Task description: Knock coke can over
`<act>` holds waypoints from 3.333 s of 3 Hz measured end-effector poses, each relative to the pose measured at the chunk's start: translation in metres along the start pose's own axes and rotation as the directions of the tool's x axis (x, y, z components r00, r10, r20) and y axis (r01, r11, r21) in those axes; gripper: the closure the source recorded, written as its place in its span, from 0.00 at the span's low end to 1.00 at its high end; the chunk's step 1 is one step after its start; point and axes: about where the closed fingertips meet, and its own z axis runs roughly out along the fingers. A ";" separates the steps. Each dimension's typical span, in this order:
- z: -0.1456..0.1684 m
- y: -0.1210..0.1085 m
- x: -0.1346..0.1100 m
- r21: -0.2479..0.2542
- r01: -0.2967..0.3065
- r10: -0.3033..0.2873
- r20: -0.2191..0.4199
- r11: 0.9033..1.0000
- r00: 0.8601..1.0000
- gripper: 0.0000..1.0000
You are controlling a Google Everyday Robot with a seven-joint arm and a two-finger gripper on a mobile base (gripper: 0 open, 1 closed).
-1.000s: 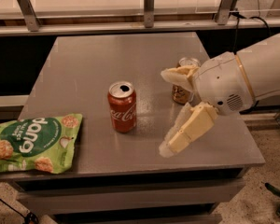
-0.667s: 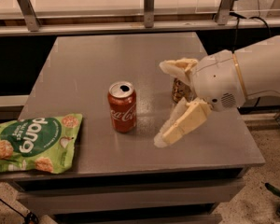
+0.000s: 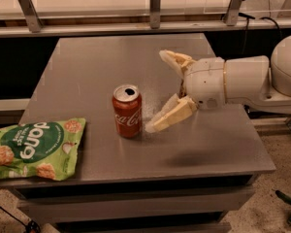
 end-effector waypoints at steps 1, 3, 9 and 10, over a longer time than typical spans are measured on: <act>0.027 -0.009 0.011 -0.032 -0.008 0.010 0.062 0.999 0.998 0.00; 0.047 0.015 0.014 -0.093 -0.088 0.102 0.157 0.992 0.982 0.00; 0.074 0.037 0.031 -0.097 -0.112 0.130 0.205 0.989 0.970 0.00; 0.084 0.043 0.013 -0.130 -0.075 0.100 0.198 0.989 0.975 0.00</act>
Offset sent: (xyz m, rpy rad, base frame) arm 0.0129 0.0438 -0.0397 0.1835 0.1078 0.1265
